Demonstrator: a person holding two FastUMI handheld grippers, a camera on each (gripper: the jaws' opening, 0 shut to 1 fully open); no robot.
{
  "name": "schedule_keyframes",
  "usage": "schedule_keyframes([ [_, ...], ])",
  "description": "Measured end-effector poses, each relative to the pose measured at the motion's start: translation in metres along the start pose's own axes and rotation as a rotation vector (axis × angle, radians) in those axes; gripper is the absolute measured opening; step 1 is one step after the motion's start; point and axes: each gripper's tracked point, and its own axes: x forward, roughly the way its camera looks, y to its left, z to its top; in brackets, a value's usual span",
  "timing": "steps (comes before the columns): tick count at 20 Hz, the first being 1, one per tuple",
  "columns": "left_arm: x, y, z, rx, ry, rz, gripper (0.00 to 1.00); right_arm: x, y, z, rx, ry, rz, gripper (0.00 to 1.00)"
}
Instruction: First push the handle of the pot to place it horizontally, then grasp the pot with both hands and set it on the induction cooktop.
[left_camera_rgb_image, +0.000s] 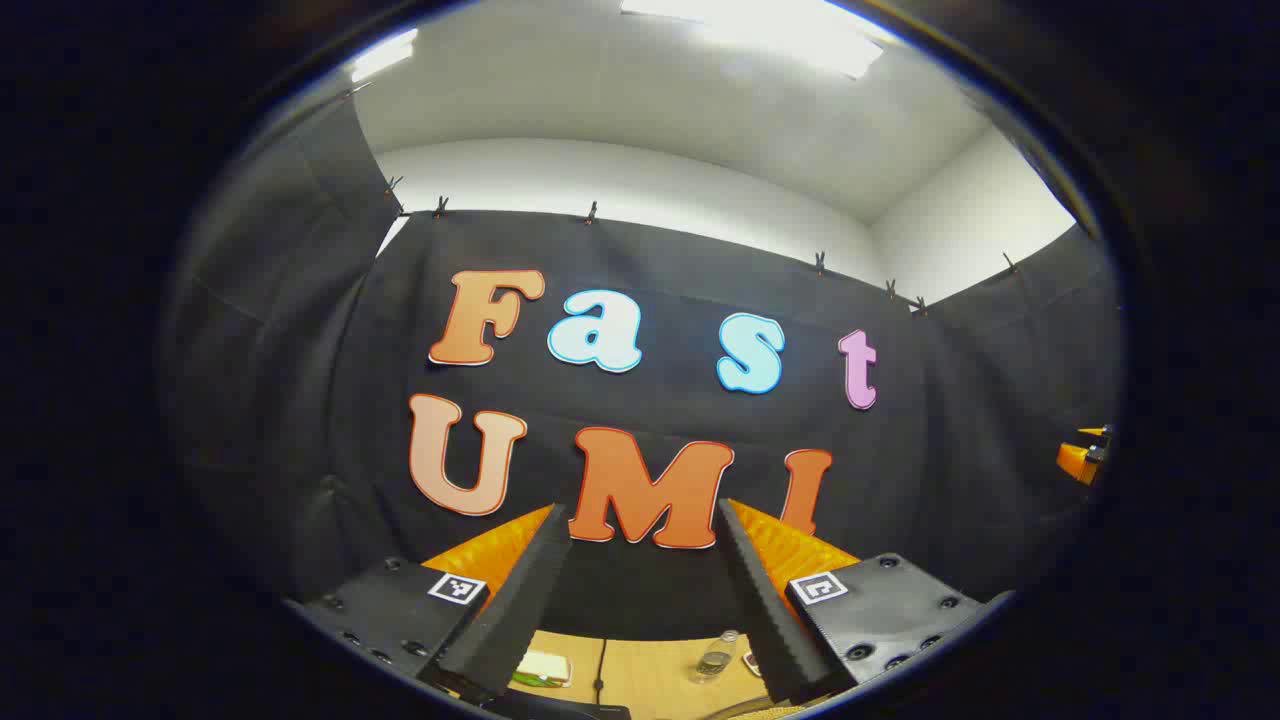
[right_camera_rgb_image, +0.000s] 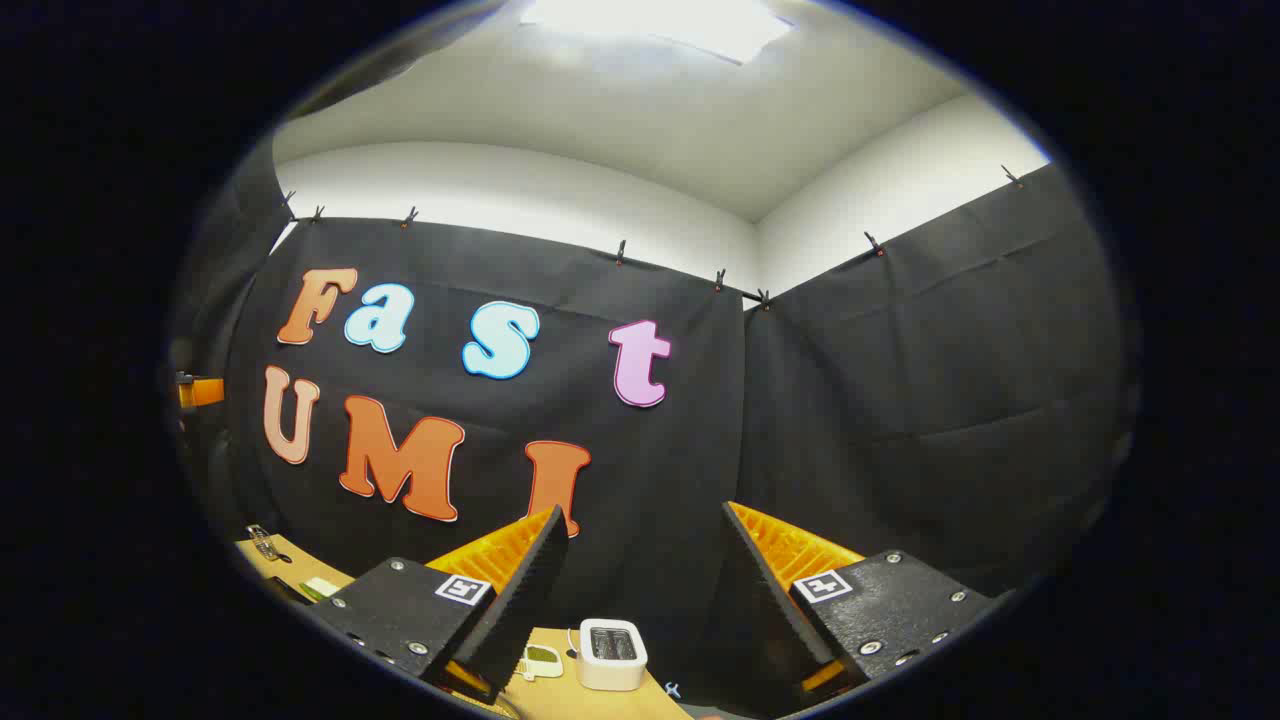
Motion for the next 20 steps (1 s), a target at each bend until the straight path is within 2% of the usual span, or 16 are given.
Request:
schedule_keyframes([
  [3,-0.006,-0.012,-0.002,0.031,0.001,-0.004,0.98,-0.003,-0.010,0.003,-0.011,-0.020,0.003,0.96],
  [7,-0.008,-0.060,-0.012,0.046,-0.001,-0.063,0.95,-0.006,-0.031,-0.004,-0.029,-0.030,-0.001,0.95],
  [8,-0.010,-0.070,-0.014,0.059,-0.007,-0.071,0.95,-0.007,-0.037,-0.007,-0.031,-0.027,-0.001,0.97],
  [13,-0.013,-0.115,-0.022,0.081,0.009,-0.096,0.98,-0.008,-0.065,-0.021,-0.032,-0.018,0.001,0.95],
  [20,-0.024,-0.145,-0.048,0.113,0.075,-0.030,0.95,0.000,-0.100,-0.054,-0.015,0.009,0.024,0.95],
])
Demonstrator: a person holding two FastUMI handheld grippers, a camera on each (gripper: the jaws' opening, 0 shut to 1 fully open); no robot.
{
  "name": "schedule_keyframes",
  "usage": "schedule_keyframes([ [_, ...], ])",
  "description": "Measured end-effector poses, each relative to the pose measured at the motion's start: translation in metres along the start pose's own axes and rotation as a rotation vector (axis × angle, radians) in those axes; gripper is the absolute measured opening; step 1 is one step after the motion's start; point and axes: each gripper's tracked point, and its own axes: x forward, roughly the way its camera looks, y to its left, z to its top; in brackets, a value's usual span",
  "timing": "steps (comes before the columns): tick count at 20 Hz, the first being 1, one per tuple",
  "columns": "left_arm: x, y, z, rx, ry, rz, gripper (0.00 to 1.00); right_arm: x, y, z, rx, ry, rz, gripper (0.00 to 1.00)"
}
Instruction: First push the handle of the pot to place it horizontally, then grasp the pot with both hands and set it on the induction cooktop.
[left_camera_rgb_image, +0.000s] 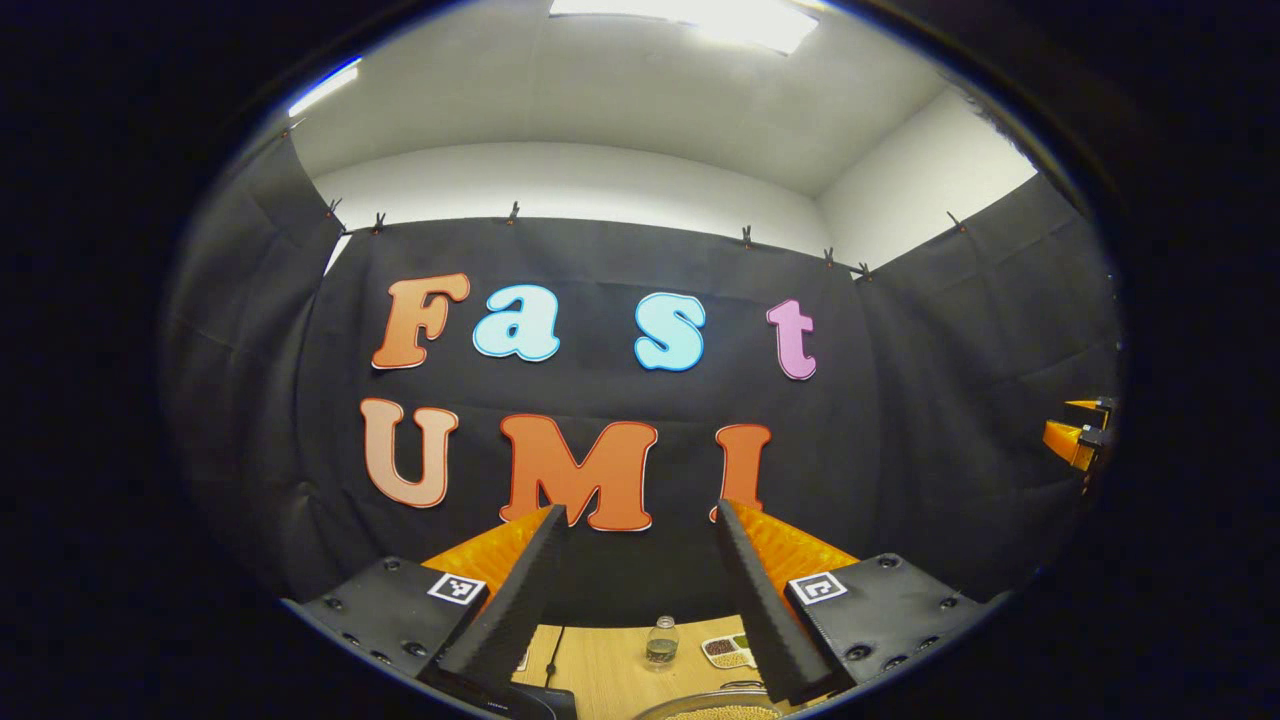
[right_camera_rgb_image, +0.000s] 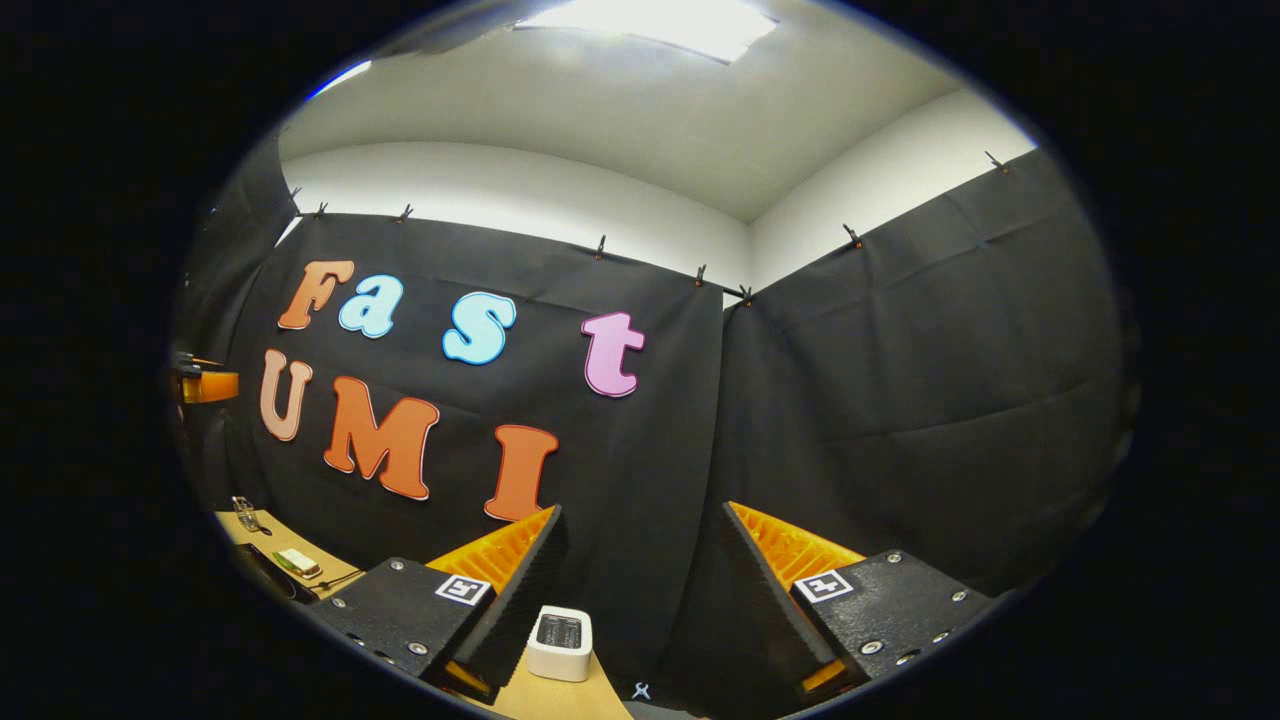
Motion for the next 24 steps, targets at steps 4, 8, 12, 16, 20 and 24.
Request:
schedule_keyframes([
  [4,-0.014,-0.024,-0.049,-0.036,0.138,0.012,0.58,0.008,-0.010,-0.023,0.026,0.026,0.032,0.95],
  [8,-0.027,-0.041,-0.129,-0.103,0.393,0.033,0.10,0.013,-0.023,-0.045,0.041,0.055,0.041,0.95],
  [12,-0.063,-0.050,-0.235,-0.199,0.728,0.067,0.08,0.015,-0.030,-0.064,0.043,0.092,0.034,0.95],
  [16,-0.115,-0.061,-0.322,-0.282,1.050,0.112,0.08,0.017,-0.036,-0.073,0.034,0.104,0.016,0.95],
  [20,-0.169,-0.071,-0.378,-0.348,1.295,0.162,0.08,0.018,-0.038,-0.085,0.042,0.126,0.012,0.95],
  [24,-0.211,-0.075,-0.414,-0.403,1.445,0.211,0.08,0.019,-0.037,-0.094,0.056,0.145,0.004,0.95],
])
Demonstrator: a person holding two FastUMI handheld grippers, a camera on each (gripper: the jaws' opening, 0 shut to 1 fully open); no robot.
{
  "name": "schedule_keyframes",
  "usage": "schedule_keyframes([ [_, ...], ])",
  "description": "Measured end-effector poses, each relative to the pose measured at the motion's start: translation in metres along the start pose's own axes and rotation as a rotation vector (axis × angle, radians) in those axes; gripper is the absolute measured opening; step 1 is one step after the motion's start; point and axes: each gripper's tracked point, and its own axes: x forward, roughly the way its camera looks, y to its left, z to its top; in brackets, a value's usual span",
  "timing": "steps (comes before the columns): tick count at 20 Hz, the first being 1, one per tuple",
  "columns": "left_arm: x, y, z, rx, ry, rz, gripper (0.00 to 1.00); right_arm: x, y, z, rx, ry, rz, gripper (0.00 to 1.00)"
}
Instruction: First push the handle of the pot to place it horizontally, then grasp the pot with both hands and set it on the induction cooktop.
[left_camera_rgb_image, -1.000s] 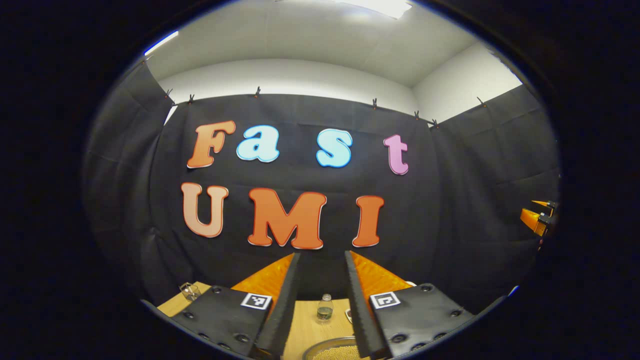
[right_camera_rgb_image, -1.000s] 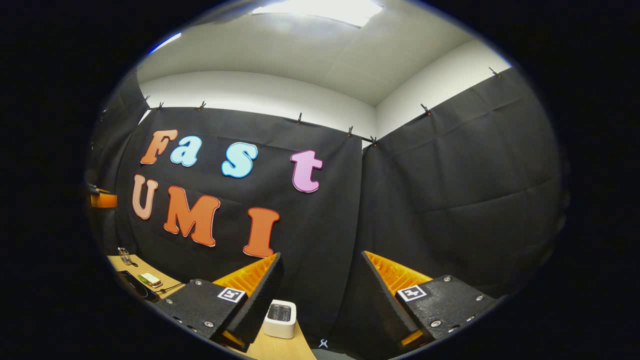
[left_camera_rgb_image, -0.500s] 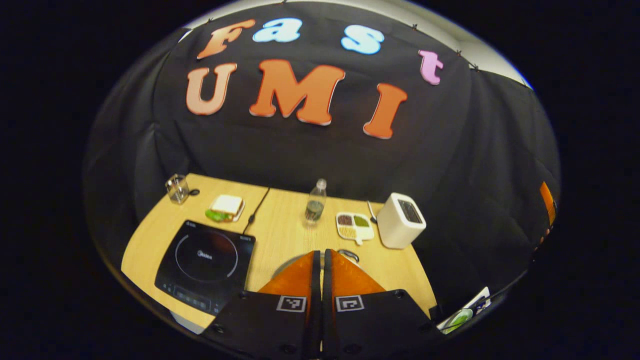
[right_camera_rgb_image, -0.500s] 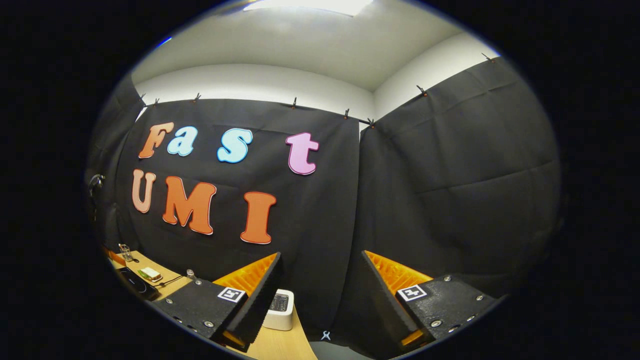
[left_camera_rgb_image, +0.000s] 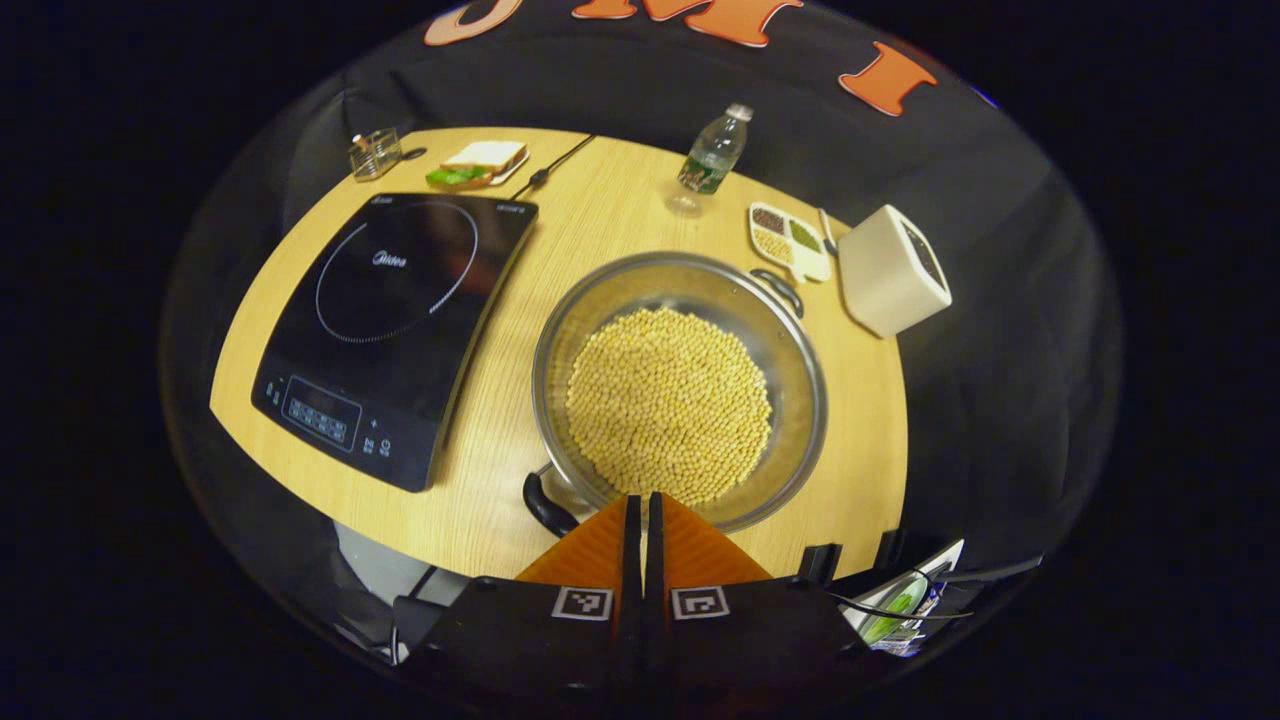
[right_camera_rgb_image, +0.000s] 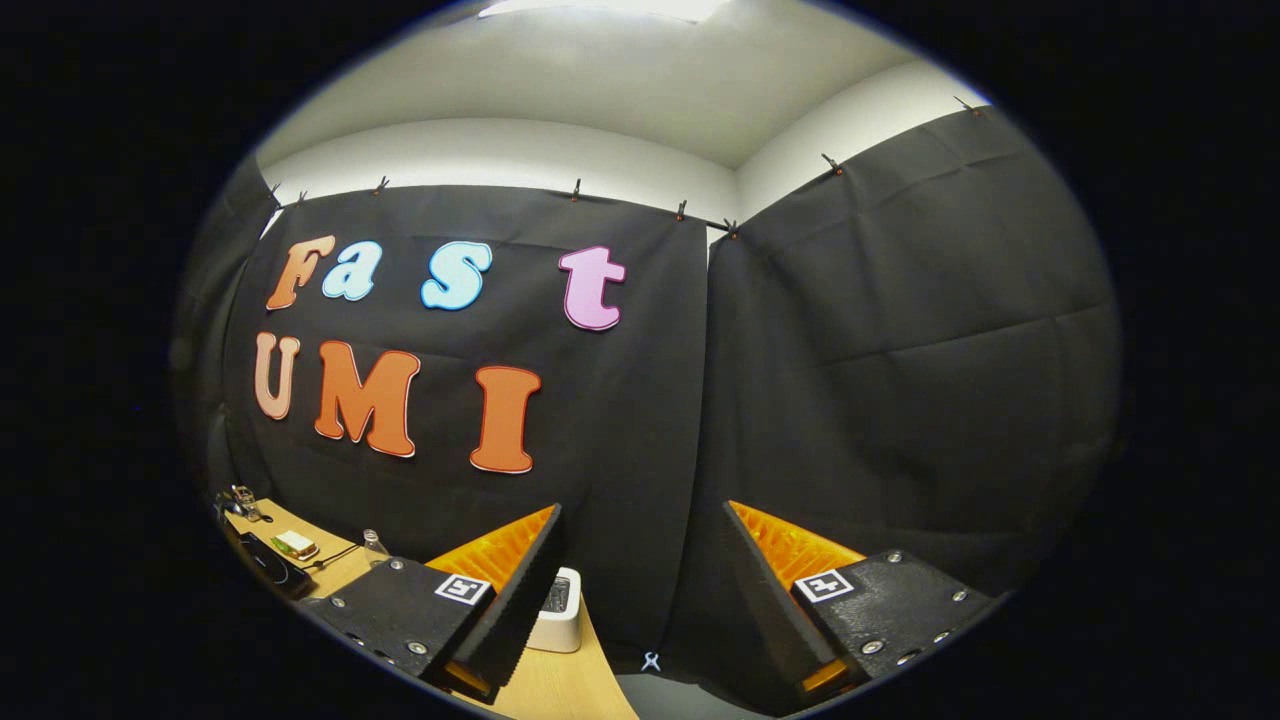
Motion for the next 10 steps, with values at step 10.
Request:
schedule_keyframes([
  [10,0.039,0.005,-0.053,-0.126,0.198,-0.004,0.08,-0.008,-0.009,-0.013,-0.014,0.042,-0.035,0.95],
])
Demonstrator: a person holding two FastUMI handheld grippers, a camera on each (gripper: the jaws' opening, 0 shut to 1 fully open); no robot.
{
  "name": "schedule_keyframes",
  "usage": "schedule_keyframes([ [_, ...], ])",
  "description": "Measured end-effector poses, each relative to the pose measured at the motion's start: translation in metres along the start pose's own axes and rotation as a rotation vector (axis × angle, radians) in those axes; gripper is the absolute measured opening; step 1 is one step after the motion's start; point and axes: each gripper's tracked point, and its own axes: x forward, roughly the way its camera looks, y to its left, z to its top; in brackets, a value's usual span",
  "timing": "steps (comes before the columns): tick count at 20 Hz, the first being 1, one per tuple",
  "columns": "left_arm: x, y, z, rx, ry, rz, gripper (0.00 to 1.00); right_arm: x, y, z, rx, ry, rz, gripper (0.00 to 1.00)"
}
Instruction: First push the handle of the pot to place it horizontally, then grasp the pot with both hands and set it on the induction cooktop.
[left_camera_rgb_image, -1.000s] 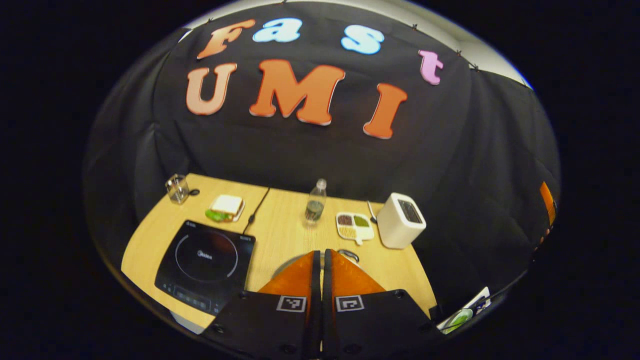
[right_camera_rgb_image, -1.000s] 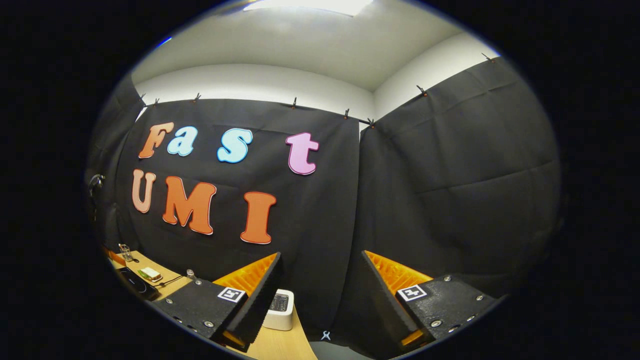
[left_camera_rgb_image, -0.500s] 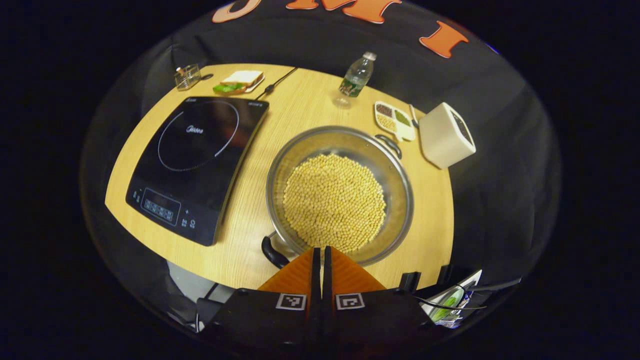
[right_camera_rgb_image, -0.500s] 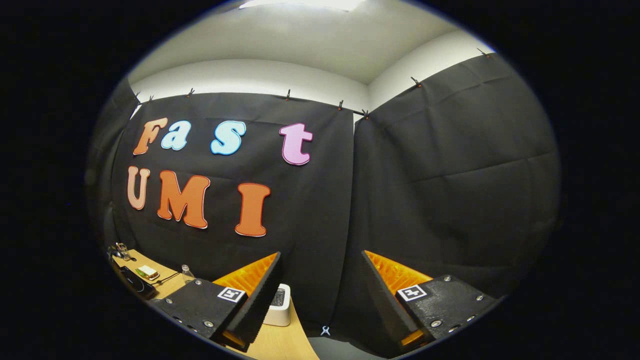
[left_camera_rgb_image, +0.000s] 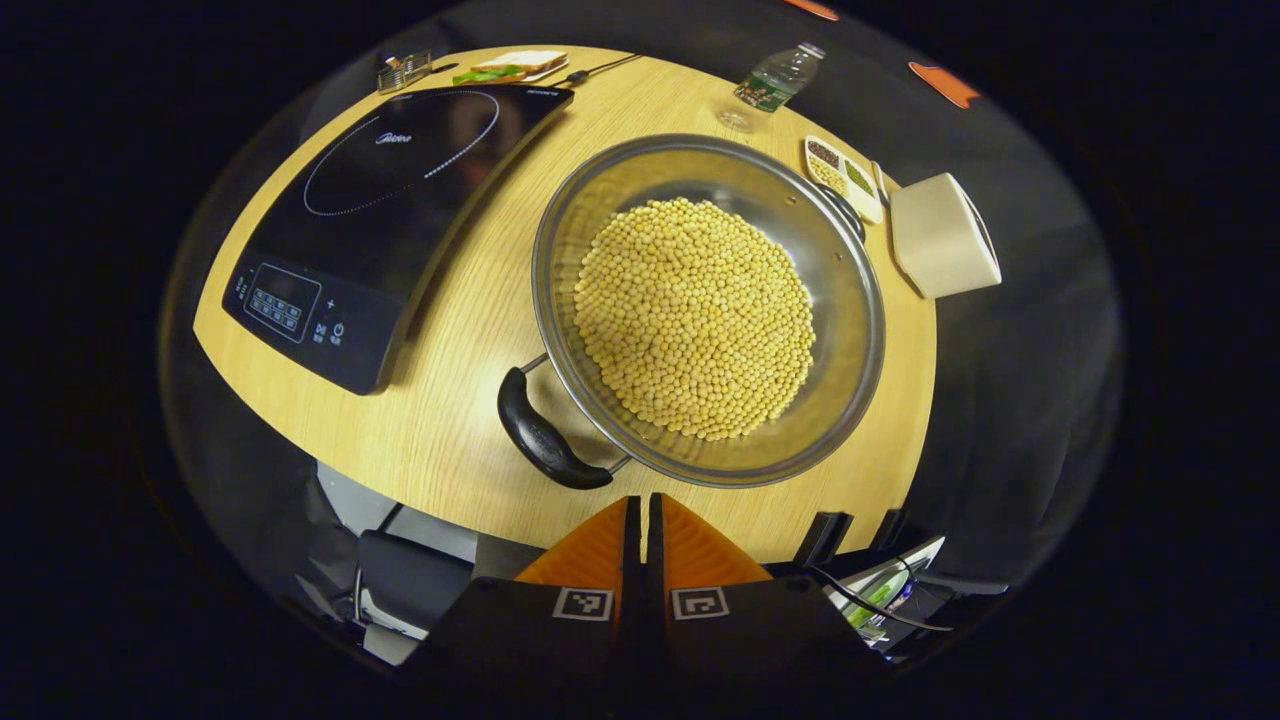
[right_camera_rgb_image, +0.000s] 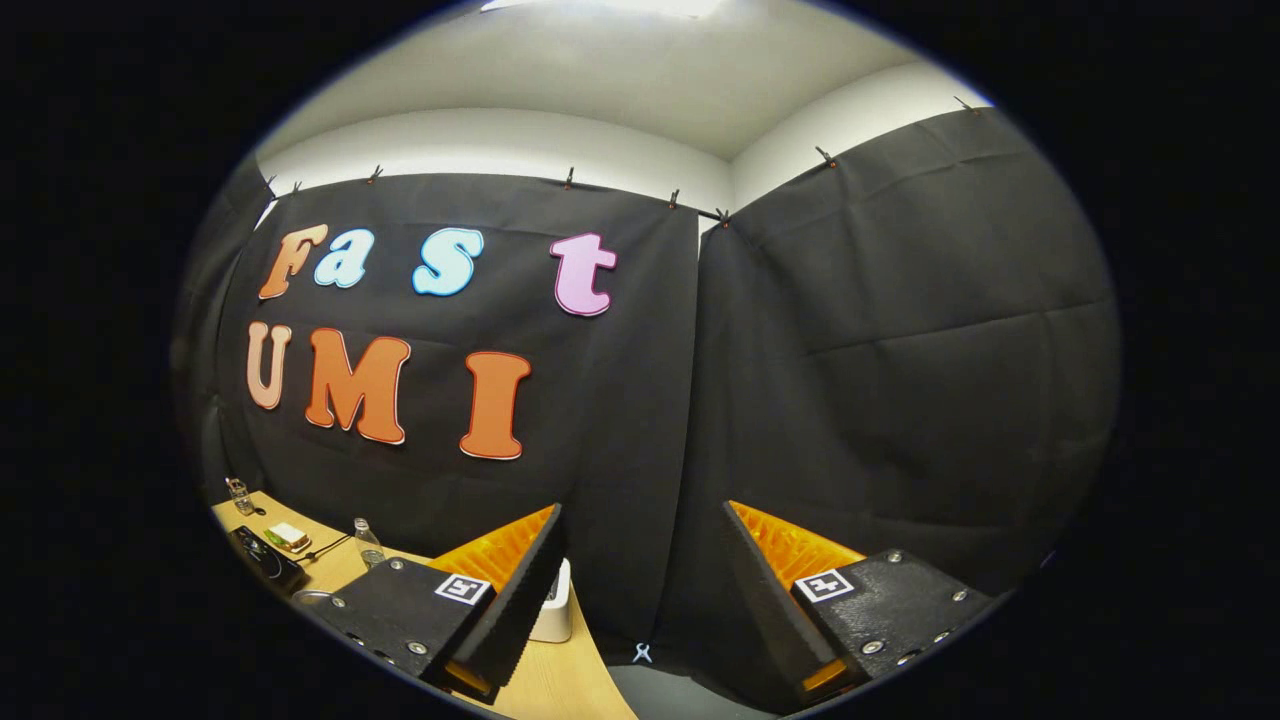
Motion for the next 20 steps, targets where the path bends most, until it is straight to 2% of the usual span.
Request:
schedule_keyframes([
  [4,0.018,0.017,0.000,-0.049,0.027,0.024,0.08,-0.008,-0.008,-0.001,-0.003,0.002,-0.010,0.95],
  [8,0.036,0.036,0.001,-0.083,0.040,0.087,0.08,-0.016,-0.017,-0.006,-0.007,0.016,-0.025,0.95],
  [15,0.029,0.056,0.045,-0.076,-0.078,0.211,0.08,-0.019,-0.016,-0.017,0.017,0.054,-0.016,0.95],
  [20,0.032,0.061,0.077,-0.066,-0.119,0.231,0.08,-0.023,-0.007,-0.023,0.009,0.078,-0.034,0.95],
])
